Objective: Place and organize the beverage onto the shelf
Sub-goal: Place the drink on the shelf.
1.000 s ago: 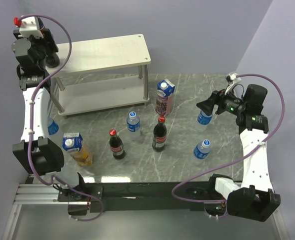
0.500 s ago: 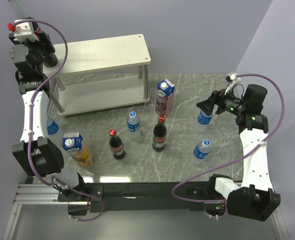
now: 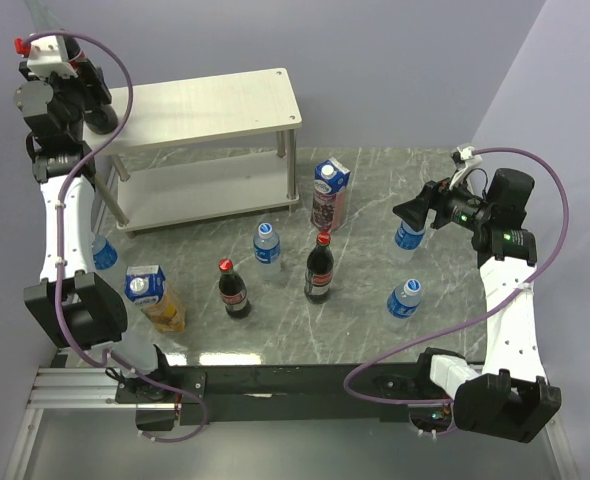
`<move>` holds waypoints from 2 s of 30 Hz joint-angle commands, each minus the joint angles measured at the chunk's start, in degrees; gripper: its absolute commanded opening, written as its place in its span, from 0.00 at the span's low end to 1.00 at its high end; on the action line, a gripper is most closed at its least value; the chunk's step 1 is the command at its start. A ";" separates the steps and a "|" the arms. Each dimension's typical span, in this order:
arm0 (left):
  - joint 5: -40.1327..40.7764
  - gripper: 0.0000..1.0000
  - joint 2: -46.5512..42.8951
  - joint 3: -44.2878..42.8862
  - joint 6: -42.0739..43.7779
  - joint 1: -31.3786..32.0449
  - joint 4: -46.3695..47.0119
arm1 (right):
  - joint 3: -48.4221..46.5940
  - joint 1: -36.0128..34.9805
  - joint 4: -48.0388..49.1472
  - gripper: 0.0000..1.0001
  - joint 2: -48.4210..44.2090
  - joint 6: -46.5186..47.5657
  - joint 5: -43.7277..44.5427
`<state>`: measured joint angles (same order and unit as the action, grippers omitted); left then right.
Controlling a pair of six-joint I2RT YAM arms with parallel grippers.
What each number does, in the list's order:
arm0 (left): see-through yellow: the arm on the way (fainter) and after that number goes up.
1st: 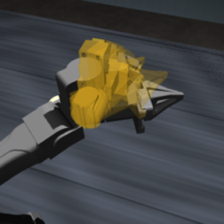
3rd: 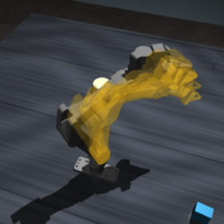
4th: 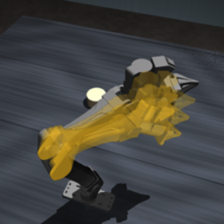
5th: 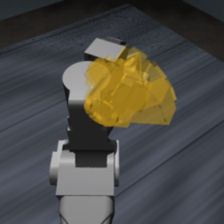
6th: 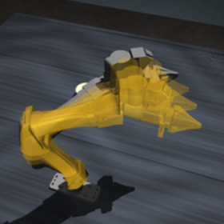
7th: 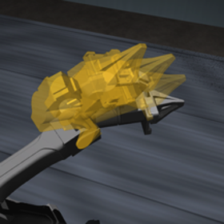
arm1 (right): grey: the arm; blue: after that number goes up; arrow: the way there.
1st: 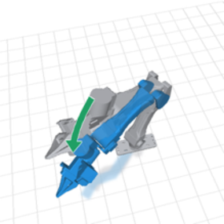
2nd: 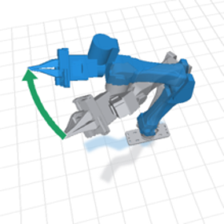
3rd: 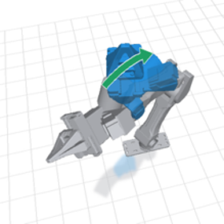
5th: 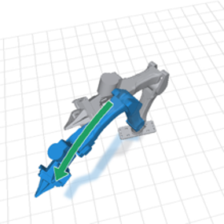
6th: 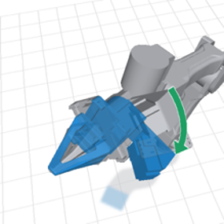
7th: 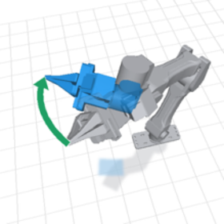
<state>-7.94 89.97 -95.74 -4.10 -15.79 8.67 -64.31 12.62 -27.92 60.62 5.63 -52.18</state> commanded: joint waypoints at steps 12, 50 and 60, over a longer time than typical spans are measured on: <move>-2.25 0.52 0.38 -8.41 -0.74 -0.03 3.90 | -0.64 -0.32 1.12 0.84 0.11 0.52 -0.64; -1.72 0.99 -6.21 -4.37 -1.88 -0.03 4.25 | -0.81 -0.32 0.76 0.84 -0.06 1.14 -0.38; 0.03 0.99 -12.44 1.70 -3.81 -0.03 4.26 | -0.81 -0.32 0.68 0.84 -1.03 1.84 0.59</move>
<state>-9.13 80.77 -95.24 -6.00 -15.77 11.31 -64.31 12.62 -28.12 60.88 6.35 -51.94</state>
